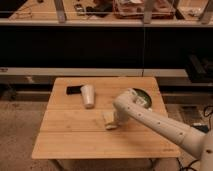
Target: Wipe the white sponge on the table
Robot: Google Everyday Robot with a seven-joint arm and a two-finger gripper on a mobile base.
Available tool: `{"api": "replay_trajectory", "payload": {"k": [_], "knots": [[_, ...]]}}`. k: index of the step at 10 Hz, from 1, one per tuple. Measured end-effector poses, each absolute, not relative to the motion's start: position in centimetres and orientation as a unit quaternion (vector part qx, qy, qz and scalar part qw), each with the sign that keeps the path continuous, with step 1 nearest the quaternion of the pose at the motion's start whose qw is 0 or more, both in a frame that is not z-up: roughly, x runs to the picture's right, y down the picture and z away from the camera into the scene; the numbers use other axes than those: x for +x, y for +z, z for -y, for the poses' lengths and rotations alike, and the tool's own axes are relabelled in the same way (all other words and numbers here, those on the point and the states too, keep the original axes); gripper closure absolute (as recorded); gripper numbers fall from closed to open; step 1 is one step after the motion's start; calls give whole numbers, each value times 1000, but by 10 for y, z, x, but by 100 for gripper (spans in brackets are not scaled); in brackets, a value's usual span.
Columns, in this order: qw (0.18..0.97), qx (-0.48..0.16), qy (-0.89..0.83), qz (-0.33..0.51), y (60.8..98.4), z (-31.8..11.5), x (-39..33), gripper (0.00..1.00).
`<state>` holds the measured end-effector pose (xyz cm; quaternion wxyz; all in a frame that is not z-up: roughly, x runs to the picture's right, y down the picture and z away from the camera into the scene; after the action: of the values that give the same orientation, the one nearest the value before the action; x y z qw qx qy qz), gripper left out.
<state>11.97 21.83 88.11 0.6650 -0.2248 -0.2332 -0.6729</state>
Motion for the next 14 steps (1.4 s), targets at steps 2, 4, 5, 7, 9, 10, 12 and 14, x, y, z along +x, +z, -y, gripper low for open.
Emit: {"api": "replay_trajectory", "payload": {"k": [2,4,5,7,9,10,12,14], "knots": [[664,-233,-673,227,867,-225,142,100],[661,-236,-678,220,843,-229,165,100],[659,-240,-679,219,834,-233,174,100],[653,-245,-681,224,809,-247,187,100],[646,-244,-682,241,788,-264,183,100],[642,-240,-683,251,775,-273,180,100],[630,-232,-690,270,755,-287,166,100],[612,-220,-701,293,741,-303,144,100]]}}
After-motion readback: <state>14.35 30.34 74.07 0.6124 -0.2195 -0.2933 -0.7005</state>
